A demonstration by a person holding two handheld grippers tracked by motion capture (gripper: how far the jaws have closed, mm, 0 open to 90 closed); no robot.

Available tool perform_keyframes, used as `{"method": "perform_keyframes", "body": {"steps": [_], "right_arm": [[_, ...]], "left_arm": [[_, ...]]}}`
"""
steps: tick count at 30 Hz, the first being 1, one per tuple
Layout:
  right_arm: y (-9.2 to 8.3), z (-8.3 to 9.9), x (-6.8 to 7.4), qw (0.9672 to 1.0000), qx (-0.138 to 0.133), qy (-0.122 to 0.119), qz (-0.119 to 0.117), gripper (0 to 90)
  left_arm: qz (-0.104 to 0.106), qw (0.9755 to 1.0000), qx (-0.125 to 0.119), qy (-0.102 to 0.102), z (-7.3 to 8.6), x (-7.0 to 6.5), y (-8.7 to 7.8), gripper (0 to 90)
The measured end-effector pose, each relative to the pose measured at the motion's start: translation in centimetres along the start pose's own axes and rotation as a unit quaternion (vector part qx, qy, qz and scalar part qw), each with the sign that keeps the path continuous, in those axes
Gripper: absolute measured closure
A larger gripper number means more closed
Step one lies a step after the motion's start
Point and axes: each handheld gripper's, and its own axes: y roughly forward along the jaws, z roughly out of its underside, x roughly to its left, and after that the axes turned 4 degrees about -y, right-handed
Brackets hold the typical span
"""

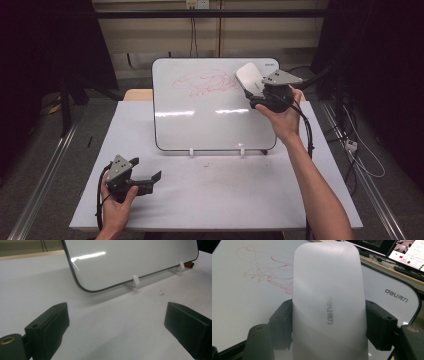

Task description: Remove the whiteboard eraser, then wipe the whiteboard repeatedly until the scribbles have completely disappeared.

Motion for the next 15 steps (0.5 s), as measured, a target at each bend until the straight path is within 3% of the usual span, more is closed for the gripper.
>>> {"method": "perform_keyframes", "body": {"steps": [15], "right_arm": [[0.4,-0.4,2.9,0.9994,-0.019,-0.011,-0.026,31.6]], "left_arm": [[0.003,1.0000,-0.002,-0.007,0.2,0.2,-0.2,5.8]]}}
